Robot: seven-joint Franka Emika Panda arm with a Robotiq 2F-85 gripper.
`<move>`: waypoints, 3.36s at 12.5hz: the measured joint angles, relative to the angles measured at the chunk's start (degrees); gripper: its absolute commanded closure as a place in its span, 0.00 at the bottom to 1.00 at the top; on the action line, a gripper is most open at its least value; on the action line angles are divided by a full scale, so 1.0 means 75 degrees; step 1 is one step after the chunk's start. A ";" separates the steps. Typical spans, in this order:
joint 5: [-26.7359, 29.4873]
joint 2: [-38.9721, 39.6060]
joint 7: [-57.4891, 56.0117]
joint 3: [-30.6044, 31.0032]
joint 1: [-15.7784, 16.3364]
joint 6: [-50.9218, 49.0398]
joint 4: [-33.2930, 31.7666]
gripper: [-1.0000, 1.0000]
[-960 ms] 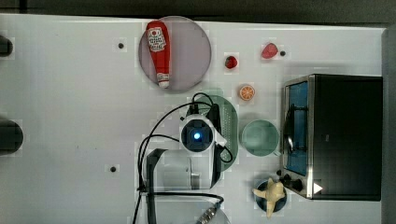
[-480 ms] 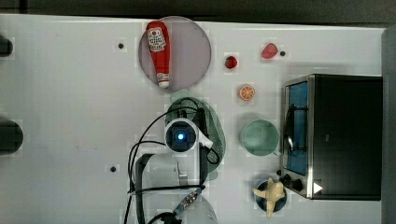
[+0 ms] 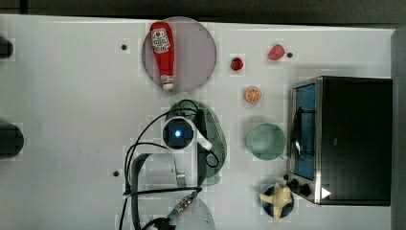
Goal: Drag strainer right to left.
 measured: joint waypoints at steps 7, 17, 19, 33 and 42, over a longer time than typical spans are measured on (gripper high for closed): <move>-0.0308 -0.0075 0.0347 -0.0049 0.0484 -0.0746 0.0313 0.00; -0.0255 -0.0037 0.2723 0.0401 0.1669 -0.1544 0.0612 0.00; -0.0047 -0.0039 0.2902 0.0426 0.1824 -0.1776 0.0865 0.00; 0.1280 0.0877 0.3357 0.0630 0.2751 -0.1746 0.2537 0.00; 0.1643 0.1369 0.3947 0.0614 0.3598 -0.1701 0.3506 0.00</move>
